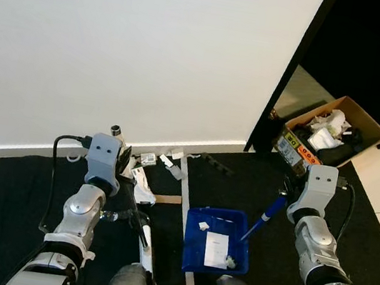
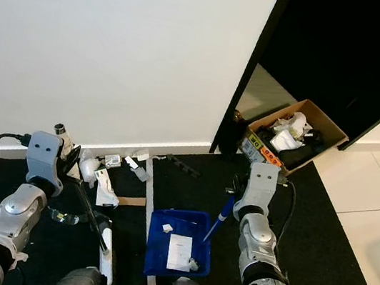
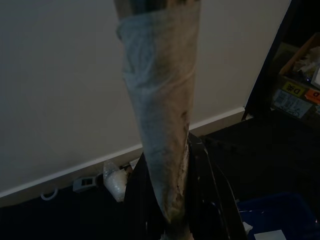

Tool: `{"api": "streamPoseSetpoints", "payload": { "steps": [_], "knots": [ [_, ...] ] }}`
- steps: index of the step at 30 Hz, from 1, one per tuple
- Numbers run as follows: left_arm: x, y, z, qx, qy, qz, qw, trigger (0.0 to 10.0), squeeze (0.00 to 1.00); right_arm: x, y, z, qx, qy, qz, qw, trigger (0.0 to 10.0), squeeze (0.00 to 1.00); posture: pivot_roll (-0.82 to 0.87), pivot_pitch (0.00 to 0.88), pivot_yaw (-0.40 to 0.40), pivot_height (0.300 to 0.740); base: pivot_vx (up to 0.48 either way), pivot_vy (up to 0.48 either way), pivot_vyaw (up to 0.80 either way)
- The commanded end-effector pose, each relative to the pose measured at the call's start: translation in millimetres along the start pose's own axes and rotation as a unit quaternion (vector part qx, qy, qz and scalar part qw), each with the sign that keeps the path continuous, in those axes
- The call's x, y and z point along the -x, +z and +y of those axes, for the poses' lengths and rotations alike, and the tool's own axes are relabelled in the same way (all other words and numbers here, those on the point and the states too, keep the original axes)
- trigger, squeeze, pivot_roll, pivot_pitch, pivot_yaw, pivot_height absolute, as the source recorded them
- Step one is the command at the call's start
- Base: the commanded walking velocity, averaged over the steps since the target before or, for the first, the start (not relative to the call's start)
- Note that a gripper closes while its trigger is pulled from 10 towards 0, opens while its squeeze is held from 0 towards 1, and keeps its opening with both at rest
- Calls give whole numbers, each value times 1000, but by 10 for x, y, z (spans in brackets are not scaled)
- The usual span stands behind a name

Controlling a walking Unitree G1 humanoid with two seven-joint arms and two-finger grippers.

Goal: Sweep floor

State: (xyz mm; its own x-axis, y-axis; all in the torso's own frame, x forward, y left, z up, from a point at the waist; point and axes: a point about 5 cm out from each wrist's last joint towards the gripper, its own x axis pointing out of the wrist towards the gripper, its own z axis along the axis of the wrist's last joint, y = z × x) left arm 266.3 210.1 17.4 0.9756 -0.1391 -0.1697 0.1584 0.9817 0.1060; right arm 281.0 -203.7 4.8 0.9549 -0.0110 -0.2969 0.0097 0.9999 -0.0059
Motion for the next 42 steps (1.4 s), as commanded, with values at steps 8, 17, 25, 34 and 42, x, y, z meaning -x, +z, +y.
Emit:
{"api": "streamPoseSetpoints", "payload": {
  "steps": [8, 17, 25, 34, 42],
  "knots": [
    [98, -124, 58, -16, 0, 31, 999, 10000, 0, 70, -159, -6, -6, -4, 34, 999, 10000, 0, 82, 0, -10, 740, 0, 0, 0],
    [106, -127, 58, -16, 0, 30, 999, 10000, 0, 77, -170, -2, -8, -6, 35, 999, 10000, 0, 80, 0, -7, 740, 0, 0, 0],
    [100, -126, 40, -13, 0, 28, 1000, 10000, 0, 81, -175, -9, -7, -7, 36, 999, 10000, 0, 78, 0, -9, 740, 0, 0, 0],
    [83, -134, 4, -12, -3, 32, 999, 10000, 0, 74, -159, -29, -6, -10, 33, 999, 10000, 0, 72, 0, -9, 740, 0, 0, 0],
    [70, -126, -8, -13, -6, 31, 999, 10000, 0, 68, -149, -13, -8, -12, 29, 999, 10000, 0, 69, 0, -10, 740, 0, 0, 0]
  ]
}}
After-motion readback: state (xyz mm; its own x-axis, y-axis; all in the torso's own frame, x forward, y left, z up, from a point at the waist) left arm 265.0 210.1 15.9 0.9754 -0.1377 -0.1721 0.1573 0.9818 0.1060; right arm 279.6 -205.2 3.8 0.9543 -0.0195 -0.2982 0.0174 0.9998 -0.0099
